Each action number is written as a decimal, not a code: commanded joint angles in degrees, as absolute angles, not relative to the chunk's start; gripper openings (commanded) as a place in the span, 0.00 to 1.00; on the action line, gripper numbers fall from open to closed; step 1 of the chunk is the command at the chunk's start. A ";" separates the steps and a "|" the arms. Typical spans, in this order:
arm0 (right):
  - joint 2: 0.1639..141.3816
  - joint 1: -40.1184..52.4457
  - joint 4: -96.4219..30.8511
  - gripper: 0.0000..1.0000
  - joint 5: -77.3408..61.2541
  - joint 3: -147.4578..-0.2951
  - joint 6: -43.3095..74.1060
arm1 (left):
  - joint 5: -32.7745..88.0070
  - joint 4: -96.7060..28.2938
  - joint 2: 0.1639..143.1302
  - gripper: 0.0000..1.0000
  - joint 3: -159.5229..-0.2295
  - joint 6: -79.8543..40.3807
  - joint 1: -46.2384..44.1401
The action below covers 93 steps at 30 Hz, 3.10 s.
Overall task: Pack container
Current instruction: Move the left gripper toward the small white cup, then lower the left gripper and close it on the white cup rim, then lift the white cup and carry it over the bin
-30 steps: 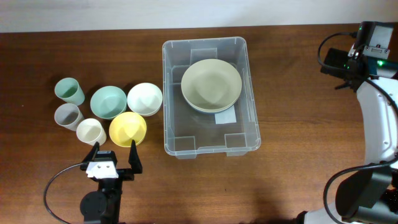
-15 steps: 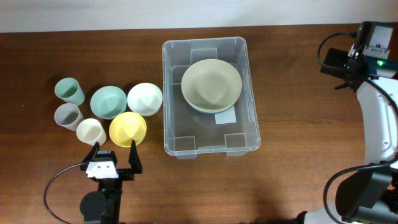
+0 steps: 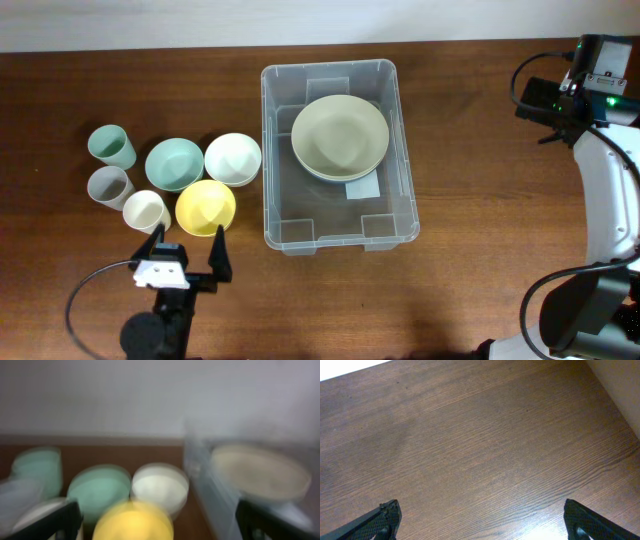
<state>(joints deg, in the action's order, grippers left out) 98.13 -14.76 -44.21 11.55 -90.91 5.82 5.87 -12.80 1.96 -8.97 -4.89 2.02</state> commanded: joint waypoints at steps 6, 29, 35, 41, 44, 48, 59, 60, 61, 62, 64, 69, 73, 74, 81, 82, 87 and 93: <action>97.60 -15.07 -44.16 0.99 12.49 -91.50 6.26 | -7.14 -41.56 20.01 1.00 -44.73 -8.21 2.04; 97.60 -15.07 -44.18 0.99 12.49 -91.50 6.26 | -30.68 -59.42 45.58 0.99 -52.49 -43.70 3.44; 97.60 -15.07 -44.16 0.99 12.49 -91.50 6.26 | -22.61 -54.22 59.86 0.99 -52.49 -40.07 10.11; 97.60 -15.07 -44.16 0.99 12.49 -91.50 6.26 | -8.47 -45.52 68.05 0.99 -52.49 -27.77 19.27; 97.60 -15.07 -44.16 0.99 12.49 -91.50 6.26 | -1.08 -41.98 70.78 0.99 -52.49 -23.38 23.64; 97.60 -15.07 -44.16 0.99 12.49 -91.50 6.26 | 4.34 -38.81 74.54 0.96 -52.49 -20.67 27.75; 97.60 -15.07 -44.16 0.99 12.49 -91.50 6.26 | 7.44 -36.40 83.42 0.76 -52.49 -18.48 27.90; 97.60 -15.07 -44.16 0.99 12.49 -91.50 6.26 | 6.85 -36.42 83.68 0.76 -52.49 -18.48 27.92; 97.60 -15.07 -44.16 0.99 12.49 -91.53 6.26 | 6.07 -36.40 83.81 0.75 -52.49 -18.50 27.90; 97.60 -15.07 -44.18 0.99 12.49 -91.53 6.26 | 5.04 -36.25 83.90 0.75 -52.49 -18.52 27.90; 97.60 -15.07 -44.16 0.99 12.49 -91.50 6.26 | 3.95 -36.10 84.01 0.70 -52.49 -18.50 27.88; 97.60 -15.07 -44.16 0.99 12.49 -91.50 6.26 | 2.79 -35.55 85.41 0.61 -52.47 -18.52 27.86; 97.60 -15.07 -44.18 0.99 12.49 -91.50 6.26 | 2.81 -35.53 87.74 0.58 -52.47 -18.52 27.66; 97.60 -15.07 -44.16 0.99 12.49 -91.50 6.26 | 2.79 -35.40 88.36 0.59 -52.47 -18.52 27.51; 97.60 -15.07 -44.16 0.99 12.49 -91.50 6.26 | 3.25 -35.14 89.12 0.07 -52.49 -18.52 27.49; 97.60 -15.07 -44.16 0.99 12.49 -91.50 6.26 | 3.22 -35.16 89.12 0.02 -52.49 -18.50 27.49; 97.60 -15.07 -44.16 0.99 12.49 -91.50 6.26 | 3.31 -37.01 87.68 0.01 -52.58 -18.52 27.49; 97.60 -15.07 -44.16 0.99 12.49 -91.50 6.26 | 3.86 -43.77 79.18 0.01 -54.63 -18.57 27.49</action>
